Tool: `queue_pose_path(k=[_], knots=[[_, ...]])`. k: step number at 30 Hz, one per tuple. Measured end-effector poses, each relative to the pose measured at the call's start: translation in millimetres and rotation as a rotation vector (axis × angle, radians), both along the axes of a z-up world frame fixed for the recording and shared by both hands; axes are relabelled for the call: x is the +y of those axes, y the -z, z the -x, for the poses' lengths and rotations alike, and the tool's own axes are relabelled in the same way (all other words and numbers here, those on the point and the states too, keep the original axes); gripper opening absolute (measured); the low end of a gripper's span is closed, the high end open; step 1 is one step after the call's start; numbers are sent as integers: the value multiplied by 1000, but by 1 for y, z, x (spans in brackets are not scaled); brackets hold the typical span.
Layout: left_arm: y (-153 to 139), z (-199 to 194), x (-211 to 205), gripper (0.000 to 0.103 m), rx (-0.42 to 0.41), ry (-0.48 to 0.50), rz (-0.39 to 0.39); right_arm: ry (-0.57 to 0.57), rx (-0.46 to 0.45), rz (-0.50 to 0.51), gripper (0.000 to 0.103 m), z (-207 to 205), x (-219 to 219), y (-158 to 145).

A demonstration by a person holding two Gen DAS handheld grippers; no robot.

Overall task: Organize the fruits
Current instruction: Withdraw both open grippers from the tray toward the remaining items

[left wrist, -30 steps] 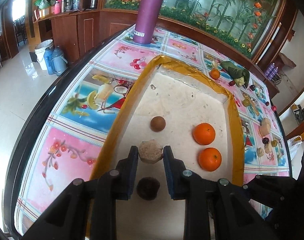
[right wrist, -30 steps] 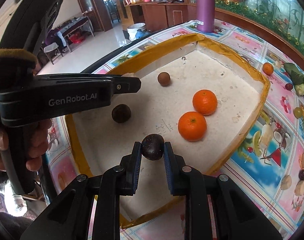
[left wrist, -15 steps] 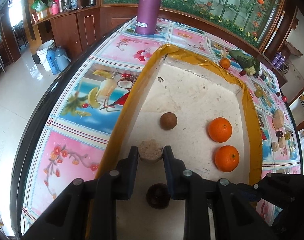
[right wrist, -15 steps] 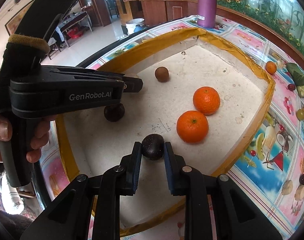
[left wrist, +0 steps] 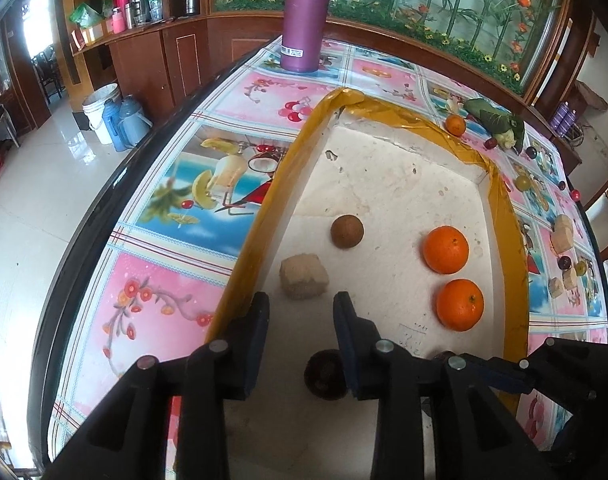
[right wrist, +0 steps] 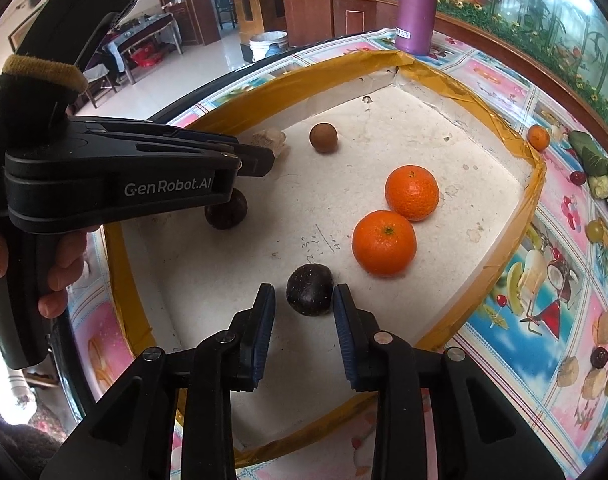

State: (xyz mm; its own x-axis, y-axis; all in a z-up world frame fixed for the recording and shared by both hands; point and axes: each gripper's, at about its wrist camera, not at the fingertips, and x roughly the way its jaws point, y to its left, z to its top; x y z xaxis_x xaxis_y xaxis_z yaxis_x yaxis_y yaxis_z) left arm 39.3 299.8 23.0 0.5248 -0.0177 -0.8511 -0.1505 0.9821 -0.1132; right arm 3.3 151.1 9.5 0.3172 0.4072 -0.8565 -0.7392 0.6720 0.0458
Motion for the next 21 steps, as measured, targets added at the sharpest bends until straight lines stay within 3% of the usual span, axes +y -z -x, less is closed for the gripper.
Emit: queue_pose_path(k=[5, 12, 16, 21], knots=[[-8, 11, 0, 41, -28, -18, -6, -1, -19, -14, 28, 10, -6, -11], [-23, 35, -10, 57, -97, -69, -9, 19, -13, -60, 30, 27, -27, -26], [-33, 45, -27, 67, -136, -62, -19, 42, -8, -71, 30, 34, -47, -30], [-41, 48, -59, 70, -162, -17, -22, 99, -5, -72, 30, 38, -81, -28]])
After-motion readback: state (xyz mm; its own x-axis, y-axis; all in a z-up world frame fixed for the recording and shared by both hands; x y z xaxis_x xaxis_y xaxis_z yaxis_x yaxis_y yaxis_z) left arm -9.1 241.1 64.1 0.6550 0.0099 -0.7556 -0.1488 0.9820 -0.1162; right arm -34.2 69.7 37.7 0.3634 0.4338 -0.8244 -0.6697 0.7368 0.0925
